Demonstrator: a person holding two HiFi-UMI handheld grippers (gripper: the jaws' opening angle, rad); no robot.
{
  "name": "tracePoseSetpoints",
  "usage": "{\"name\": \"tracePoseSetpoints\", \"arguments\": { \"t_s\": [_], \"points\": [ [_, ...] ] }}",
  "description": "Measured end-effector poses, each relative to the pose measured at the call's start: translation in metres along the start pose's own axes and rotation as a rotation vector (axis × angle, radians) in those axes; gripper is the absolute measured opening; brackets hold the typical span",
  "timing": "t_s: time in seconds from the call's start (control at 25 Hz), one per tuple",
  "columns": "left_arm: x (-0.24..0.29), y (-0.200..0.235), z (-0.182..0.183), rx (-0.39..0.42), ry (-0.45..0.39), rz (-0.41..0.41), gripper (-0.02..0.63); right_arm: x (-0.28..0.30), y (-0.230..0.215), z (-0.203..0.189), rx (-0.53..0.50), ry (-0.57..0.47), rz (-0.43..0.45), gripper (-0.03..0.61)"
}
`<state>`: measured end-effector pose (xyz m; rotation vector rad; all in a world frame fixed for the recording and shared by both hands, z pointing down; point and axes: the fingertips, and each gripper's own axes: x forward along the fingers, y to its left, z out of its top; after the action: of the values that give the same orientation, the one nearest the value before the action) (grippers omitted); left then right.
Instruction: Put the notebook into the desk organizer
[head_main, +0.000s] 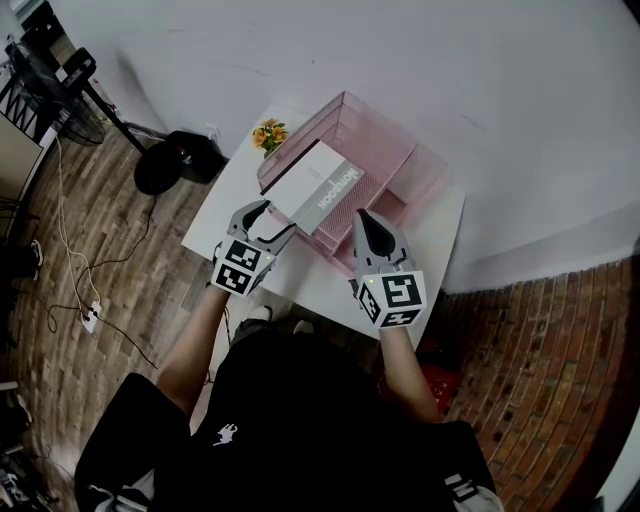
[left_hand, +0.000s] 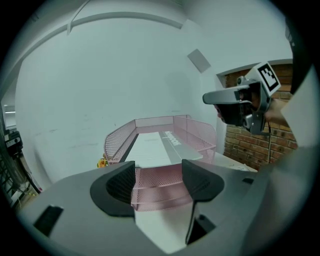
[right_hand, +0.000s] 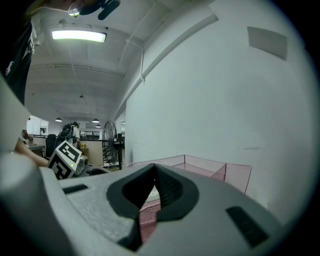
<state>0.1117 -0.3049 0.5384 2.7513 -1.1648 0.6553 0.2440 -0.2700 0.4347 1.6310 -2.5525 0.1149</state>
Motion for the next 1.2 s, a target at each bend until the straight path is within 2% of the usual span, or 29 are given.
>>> {"name": "tracePoseSetpoints", "arguments": {
  "t_s": [0.16,0.36,0.56,1.2],
  "points": [
    [0.003,0.003,0.003,0.006,-0.006,-0.003,0.298,0.003,-0.002,0.000,0.002,0.002,-0.006,0.003],
    [-0.002,0.014,0.001,-0.014,-0.003,0.012,0.359,0.009,-0.001,0.003,0.002,0.000,-0.006,0.003],
    [0.001,0.020,-0.005,-0.024,0.012,0.006,0.379,0.014,0.003,0.002,0.003,0.001,-0.002,0.003],
    [0.016,0.015,0.006,0.018,-0.003,-0.027,0.377,0.009,-0.008,0.000,0.007,0.006,-0.045,0.003]
  ]
}}
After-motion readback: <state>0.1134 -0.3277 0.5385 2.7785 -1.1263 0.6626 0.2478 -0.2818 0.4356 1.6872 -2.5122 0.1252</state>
